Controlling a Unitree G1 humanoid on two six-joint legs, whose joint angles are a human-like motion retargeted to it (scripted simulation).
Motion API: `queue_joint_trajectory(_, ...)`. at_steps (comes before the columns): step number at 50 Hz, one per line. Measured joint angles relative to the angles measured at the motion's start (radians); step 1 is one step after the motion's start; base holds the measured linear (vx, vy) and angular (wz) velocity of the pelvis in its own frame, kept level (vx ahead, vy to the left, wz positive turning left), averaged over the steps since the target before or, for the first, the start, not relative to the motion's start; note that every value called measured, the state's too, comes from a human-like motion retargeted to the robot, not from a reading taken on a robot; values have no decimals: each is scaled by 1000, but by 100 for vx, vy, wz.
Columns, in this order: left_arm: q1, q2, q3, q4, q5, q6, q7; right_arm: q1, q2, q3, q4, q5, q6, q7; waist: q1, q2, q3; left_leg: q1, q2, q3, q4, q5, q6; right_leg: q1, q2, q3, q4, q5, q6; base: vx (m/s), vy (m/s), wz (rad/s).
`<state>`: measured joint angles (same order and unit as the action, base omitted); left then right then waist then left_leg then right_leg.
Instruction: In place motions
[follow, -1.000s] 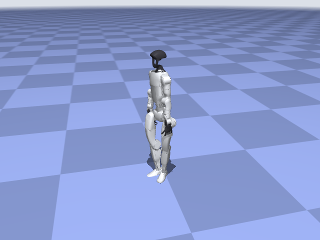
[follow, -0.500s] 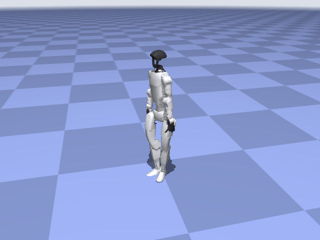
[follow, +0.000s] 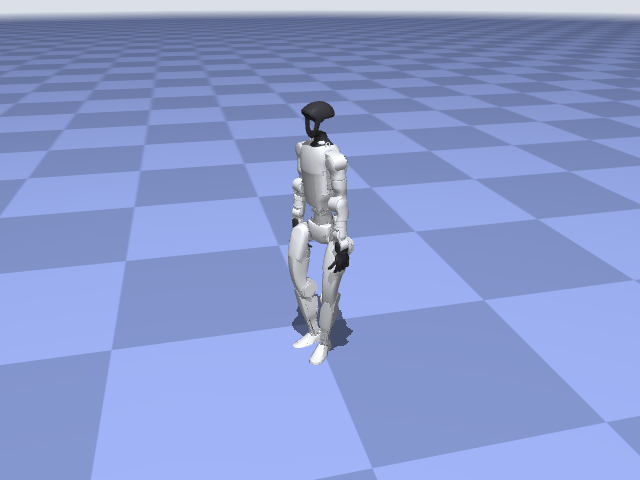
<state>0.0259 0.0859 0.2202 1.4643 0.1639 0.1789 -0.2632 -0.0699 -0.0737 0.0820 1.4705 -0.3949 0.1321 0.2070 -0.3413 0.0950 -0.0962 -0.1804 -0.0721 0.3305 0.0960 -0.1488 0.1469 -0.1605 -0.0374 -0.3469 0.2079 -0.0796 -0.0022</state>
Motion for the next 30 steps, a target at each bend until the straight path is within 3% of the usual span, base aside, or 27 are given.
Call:
queue_joint_trajectory(5, -30, 18, -16, -21, 10, 4, 10, 18, -8, -8, 32, 0, -3, -12, -1, -4, 13, -38, -10, -106, 38, 32, 0, -24, 14, 177, 46, -16, -35, -10, 4, 150)
queue_joint_trajectory(9, -48, 12, -28, -43, -10, -5, 29, 31, -20, -5, 56, -29, 3, -9, -4, -2, 21, -77, -40, -210, 52, 82, 11, -44, 52, 446, 60, -24, 0, -19, 7, 218)
queue_joint_trajectory(11, -54, 9, -34, -53, -21, -8, 33, 34, -26, -3, 63, -40, 8, 1, 2, -2, 29, -91, -59, -259, 50, 113, 15, -35, 52, 489, 59, -41, 21, -28, 5, 217)
queue_joint_trajectory(17, -58, 20, -63, -87, -10, -14, 32, 56, -49, 0, 59, -54, 11, 42, 107, -51, 67, -85, -127, -360, 7, 228, -32, 68, -29, 194, 5, -102, -6, -42, -1, 231)
queue_joint_trajectory(24, -39, 26, -21, -41, -31, 6, 55, 88, -97, -19, 12, -116, -18, 40, 262, -89, 120, -97, -196, -459, 16, 199, -58, 190, -88, -108, -29, -134, 6, -52, -16, 233)
queue_joint_trajectory(30, 13, 40, 101, -17, -144, 36, 19, 107, -112, -41, 14, -88, -15, 43, 295, -112, 122, -143, -164, -244, 3, 90, -24, 271, -104, -375, -53, -163, 30, -53, -31, 285)
